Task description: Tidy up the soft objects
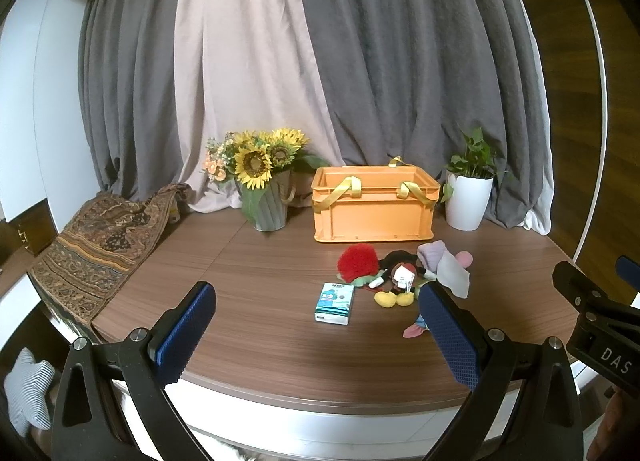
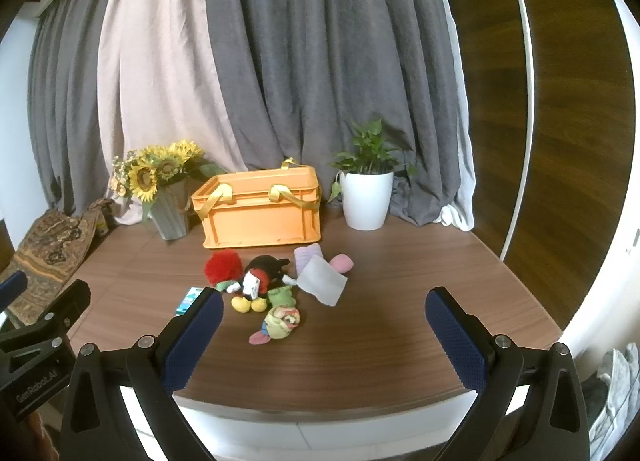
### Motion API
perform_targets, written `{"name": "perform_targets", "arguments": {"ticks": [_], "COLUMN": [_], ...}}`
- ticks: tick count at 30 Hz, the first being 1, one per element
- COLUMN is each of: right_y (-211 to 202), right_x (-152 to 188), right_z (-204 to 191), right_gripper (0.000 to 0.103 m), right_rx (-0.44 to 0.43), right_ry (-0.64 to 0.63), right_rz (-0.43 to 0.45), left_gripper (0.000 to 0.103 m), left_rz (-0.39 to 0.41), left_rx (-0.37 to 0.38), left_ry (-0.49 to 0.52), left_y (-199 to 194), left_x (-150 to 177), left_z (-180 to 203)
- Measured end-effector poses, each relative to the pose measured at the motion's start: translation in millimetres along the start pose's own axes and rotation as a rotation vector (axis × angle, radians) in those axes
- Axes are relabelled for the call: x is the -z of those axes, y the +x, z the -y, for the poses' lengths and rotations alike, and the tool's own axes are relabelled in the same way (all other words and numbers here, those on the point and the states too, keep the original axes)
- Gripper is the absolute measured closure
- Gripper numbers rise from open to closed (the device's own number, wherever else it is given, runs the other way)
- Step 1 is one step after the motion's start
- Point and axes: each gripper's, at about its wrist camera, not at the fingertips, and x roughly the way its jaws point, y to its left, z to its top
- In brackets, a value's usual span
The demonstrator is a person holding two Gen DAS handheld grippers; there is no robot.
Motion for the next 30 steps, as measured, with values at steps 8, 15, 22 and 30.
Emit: {"name": "perform_targets", "arguments": {"ticks": [8, 15, 22, 30], "right_y": [-0.2, 0.4, 1.5, 18.7], "right_x": [-0.6, -0.3, 0.4, -1.4], "right_z": [-1.0, -0.6, -1.4, -3.9], "right_gripper": [0.000, 0.000, 0.000, 0.001], "right_rx": [0.001, 0.000, 0.002, -0.009], "right_ry": [0.001, -0.001, -0.001, 0.020], "right_rz": [0.000, 0.000, -0.001, -0.023], "left_gripper": [0.000, 0.000, 0.000, 0.000], "left_rz": [-0.001, 0.001, -0.004, -0.016], "left_rx": [0.000, 0.011, 0.025, 0.035], "left_ry": [0.000, -0.001, 0.001, 0.033], "left_y": [0.1, 3.7, 10.9, 32.2], "left_x": [-1.0, -3.2, -5.2, -9.2], "left_z": [0.5, 0.8, -2.8, -6.7]}}
